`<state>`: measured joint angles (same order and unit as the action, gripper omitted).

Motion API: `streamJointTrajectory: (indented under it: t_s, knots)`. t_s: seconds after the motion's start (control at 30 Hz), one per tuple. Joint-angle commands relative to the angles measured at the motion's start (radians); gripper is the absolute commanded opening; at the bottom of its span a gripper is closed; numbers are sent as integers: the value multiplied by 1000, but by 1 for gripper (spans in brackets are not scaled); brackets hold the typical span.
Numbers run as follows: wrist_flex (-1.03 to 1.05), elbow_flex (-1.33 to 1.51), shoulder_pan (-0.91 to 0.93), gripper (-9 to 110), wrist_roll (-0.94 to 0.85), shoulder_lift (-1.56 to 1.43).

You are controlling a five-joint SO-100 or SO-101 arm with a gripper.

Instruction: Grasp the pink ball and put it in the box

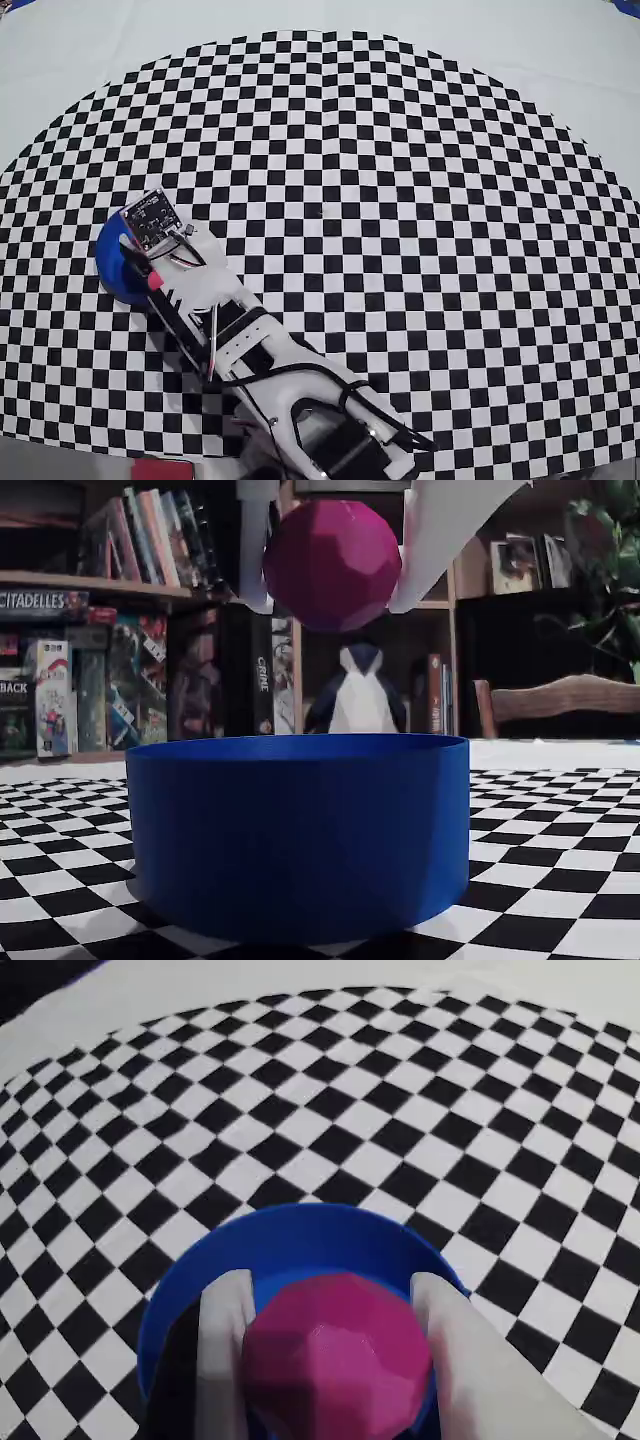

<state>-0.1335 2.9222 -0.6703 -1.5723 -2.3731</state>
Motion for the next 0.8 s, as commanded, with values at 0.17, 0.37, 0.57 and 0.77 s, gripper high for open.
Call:
streamJointTrajectory:
  t_s: [0.17,0.37,0.57,0.77]
  knots:
    - [-6,-78,-11,0,6,58]
    - [-8,-107,-11,0,6,103]
    - [-8,-141,-11,0,6,152]
    - [-8,-167,-11,0,6,189]
